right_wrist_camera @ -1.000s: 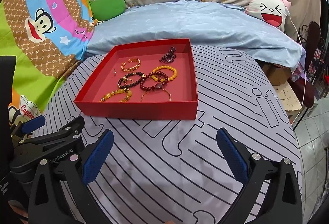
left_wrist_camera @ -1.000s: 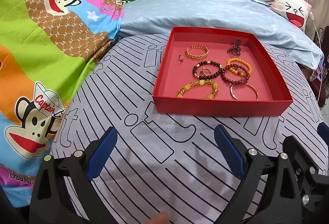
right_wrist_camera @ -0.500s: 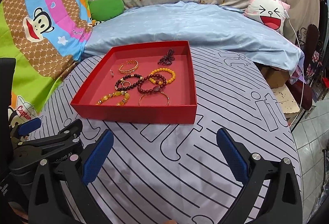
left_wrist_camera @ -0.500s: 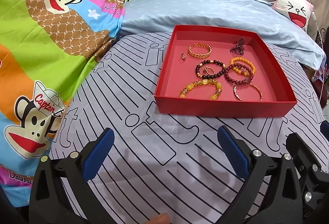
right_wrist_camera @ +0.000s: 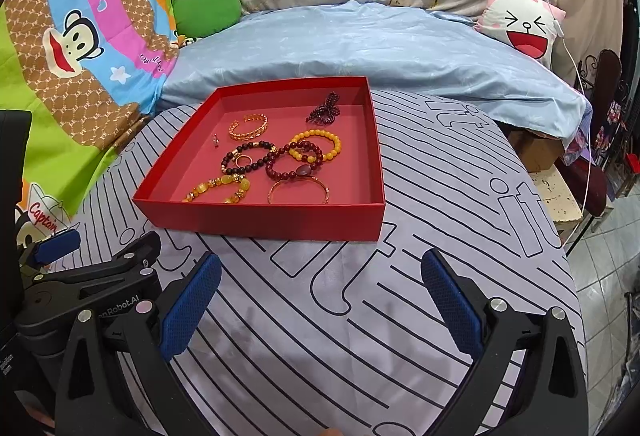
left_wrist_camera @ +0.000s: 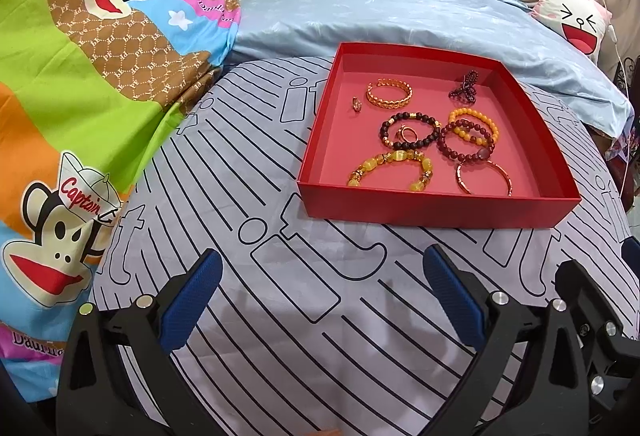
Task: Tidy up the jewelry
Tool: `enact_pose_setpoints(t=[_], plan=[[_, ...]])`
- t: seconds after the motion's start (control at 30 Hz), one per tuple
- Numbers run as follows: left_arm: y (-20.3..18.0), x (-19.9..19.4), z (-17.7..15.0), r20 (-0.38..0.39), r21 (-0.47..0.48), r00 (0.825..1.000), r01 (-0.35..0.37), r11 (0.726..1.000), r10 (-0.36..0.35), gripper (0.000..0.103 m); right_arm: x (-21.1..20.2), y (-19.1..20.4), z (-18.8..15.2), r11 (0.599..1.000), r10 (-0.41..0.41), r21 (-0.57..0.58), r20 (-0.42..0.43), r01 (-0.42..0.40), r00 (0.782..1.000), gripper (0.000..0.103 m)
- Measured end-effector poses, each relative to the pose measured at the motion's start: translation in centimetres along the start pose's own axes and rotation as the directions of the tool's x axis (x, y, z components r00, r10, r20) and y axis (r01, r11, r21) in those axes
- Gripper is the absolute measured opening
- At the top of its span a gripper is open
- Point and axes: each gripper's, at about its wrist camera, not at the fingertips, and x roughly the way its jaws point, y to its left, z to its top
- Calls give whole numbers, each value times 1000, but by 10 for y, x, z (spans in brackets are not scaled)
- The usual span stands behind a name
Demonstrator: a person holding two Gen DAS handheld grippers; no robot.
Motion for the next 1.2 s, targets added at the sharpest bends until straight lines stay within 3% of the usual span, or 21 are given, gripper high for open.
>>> enact_pose_setpoints(t=[1.2], plan=[[-1,-2,0,16,-7,1000,3,1000,-3,96,0,-2,1,1000,-6,-3,5,6,1000,97]])
